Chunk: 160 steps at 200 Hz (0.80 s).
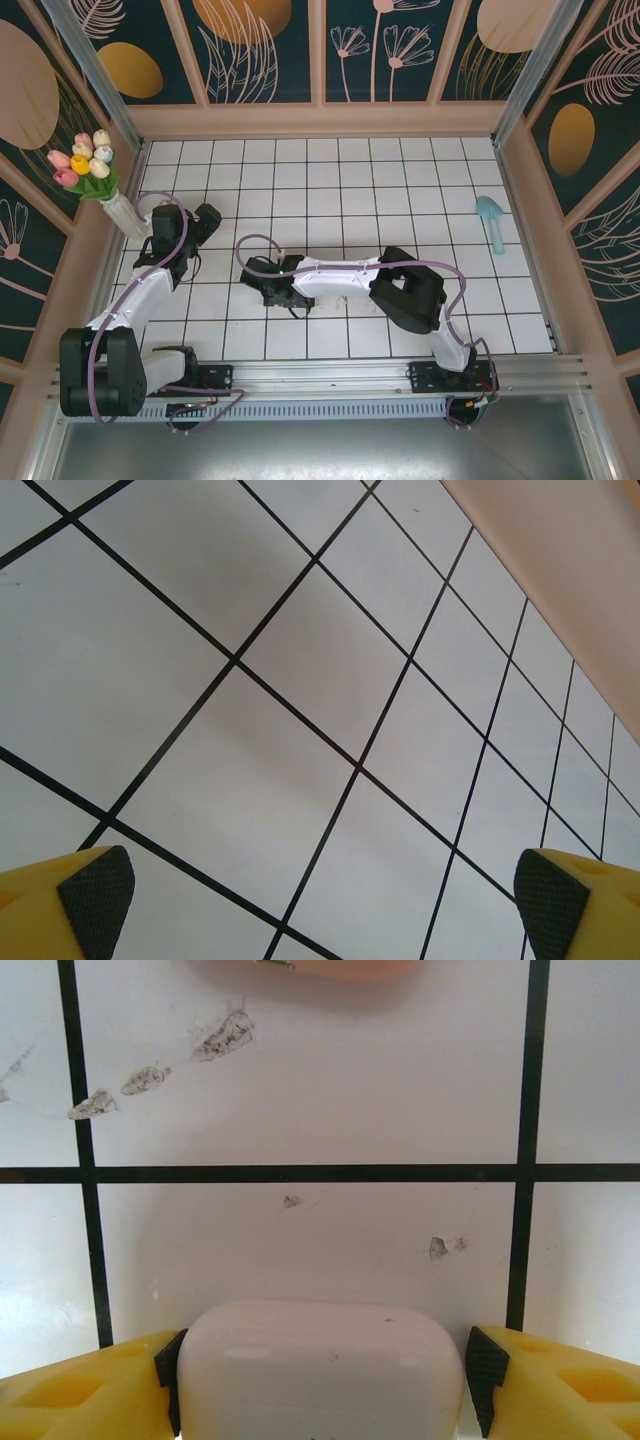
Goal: Insert the wireless bluetooth earbuds into the charging case
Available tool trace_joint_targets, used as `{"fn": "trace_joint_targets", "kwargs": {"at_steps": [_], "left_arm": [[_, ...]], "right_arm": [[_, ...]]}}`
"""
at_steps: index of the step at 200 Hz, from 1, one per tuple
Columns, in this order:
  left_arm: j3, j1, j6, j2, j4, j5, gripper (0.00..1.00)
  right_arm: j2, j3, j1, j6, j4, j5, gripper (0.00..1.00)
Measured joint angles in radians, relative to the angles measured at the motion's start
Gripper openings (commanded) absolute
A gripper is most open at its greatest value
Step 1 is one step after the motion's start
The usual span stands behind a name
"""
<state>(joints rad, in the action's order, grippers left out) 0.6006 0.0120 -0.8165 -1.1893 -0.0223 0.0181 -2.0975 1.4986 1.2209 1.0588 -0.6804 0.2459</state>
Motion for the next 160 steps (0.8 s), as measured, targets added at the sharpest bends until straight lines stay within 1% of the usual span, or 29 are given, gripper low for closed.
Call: {"fn": "trace_joint_targets", "kwargs": {"at_steps": [99,135,160], "left_arm": [[0.0,0.0,0.0,0.0,0.0,0.0,0.99],[0.002,0.0,0.0,0.0,0.0,0.004,0.99],[0.005,0.0,0.0,0.0,-0.001,0.015,0.99]], "right_arm": [[0.0,0.0,0.008,0.006,0.002,0.0,0.72],[-0.002,0.0,0.008,0.006,0.0,0.002,0.65],[-0.002,0.0,0.008,0.009,-0.001,0.005,0.58]]}}
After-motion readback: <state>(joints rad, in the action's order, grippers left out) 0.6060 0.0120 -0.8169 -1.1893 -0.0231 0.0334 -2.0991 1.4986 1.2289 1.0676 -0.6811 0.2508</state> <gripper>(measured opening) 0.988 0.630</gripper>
